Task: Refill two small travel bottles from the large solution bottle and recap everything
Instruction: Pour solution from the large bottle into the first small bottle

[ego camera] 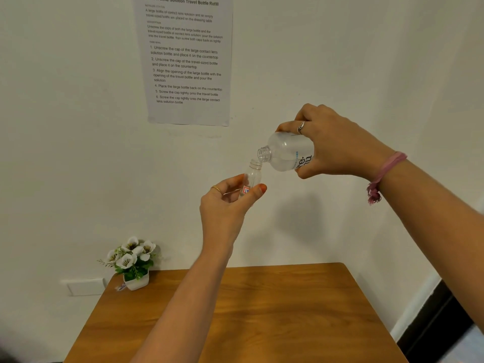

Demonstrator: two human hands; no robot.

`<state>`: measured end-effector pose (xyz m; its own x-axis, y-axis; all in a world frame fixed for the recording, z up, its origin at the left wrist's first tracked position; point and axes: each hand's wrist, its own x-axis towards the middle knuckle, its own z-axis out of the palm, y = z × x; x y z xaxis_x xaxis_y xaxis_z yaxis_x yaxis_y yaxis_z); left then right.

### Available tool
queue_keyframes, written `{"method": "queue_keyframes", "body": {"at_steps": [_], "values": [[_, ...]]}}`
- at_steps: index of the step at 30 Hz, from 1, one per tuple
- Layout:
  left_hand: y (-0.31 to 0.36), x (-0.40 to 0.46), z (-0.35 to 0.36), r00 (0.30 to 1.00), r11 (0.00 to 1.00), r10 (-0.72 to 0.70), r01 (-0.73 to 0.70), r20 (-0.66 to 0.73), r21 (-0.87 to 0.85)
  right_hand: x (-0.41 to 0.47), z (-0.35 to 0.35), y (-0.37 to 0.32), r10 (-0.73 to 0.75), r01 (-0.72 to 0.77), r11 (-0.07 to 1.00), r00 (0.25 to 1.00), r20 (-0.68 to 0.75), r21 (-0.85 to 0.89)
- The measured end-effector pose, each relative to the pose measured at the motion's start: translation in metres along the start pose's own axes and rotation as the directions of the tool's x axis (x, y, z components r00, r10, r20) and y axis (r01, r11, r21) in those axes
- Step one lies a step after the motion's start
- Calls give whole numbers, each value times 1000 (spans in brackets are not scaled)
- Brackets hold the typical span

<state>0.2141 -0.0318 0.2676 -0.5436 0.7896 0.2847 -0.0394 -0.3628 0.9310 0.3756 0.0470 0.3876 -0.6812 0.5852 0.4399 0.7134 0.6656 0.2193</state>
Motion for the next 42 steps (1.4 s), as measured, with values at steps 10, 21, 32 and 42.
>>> {"method": "queue_keyframes", "body": {"at_steps": [10,21,32,42], "values": [[-2,1,0,1000,1000,6,-6,1,10,1,-1,0,1,-1,1000,1000,11,-6],[-3,2,1,1000,1000,7,-7,-3,20,2,-1,0,-5,5,1000,1000,13,-10],[-5,3,1,1000,1000,-3,3,-9,12,2,-1,0,-2,2,1000,1000,16,-7],[-6,2,2,1000,1000,4,-4,-6,5,2,-1,0,1,-1,1000,1000,20,-2]]}}
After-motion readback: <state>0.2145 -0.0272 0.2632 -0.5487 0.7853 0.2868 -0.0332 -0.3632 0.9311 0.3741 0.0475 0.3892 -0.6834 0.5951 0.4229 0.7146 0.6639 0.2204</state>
